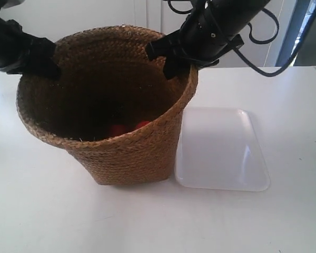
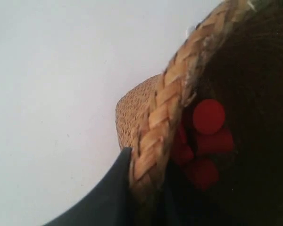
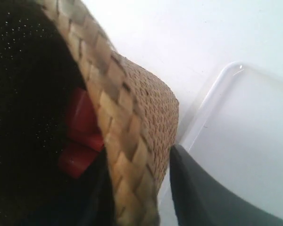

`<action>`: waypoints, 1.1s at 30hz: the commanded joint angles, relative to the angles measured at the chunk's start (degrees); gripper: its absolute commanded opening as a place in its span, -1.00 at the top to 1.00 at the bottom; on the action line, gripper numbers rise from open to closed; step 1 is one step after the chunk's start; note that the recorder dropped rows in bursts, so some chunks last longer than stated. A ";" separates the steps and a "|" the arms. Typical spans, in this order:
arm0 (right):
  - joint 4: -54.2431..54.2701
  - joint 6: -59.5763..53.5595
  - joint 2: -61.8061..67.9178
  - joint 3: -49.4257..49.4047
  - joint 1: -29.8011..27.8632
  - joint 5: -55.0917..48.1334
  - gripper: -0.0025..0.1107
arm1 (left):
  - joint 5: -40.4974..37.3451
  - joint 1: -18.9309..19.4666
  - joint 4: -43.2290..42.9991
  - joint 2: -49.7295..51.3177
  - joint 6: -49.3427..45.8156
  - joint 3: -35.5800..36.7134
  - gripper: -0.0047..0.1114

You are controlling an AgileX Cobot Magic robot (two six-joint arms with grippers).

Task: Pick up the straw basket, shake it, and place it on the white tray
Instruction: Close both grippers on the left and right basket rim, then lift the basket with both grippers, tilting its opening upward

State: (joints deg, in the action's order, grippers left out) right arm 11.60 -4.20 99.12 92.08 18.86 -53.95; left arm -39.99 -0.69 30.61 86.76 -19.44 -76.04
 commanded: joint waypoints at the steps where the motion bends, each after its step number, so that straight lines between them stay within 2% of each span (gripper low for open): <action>1: -1.05 -1.69 -2.62 -2.96 0.04 2.64 0.96 | 6.64 -0.02 4.99 -2.89 -6.39 5.95 0.92; 8: -1.07 -2.23 -5.89 -7.36 0.88 7.85 0.96 | 7.23 -0.02 5.00 -7.52 -6.64 6.25 0.92; 15: -1.46 -3.31 -7.63 -10.92 4.82 13.10 0.96 | 5.76 -0.02 4.91 -10.77 -8.53 6.79 0.92; 19: -2.57 -3.00 -8.42 -14.51 5.16 18.31 0.96 | 10.76 -0.02 4.91 -12.32 -9.07 10.44 0.92; 22: -2.62 -3.00 -8.81 -15.26 5.16 18.69 0.96 | 11.64 -0.02 5.29 -12.59 -9.88 11.80 0.92; 27: -2.62 -3.00 -10.60 -15.24 5.16 18.18 0.96 | 10.37 -0.02 12.68 -12.69 -14.47 11.94 0.92; 33: -7.47 0.75 -10.61 -15.24 5.05 16.36 0.96 | 7.39 -0.02 12.00 -12.69 -15.11 11.94 0.92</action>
State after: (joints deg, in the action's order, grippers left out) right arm 7.09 -5.41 88.91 76.93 24.00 -37.90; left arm -32.01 -0.80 40.86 74.97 -33.46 -64.04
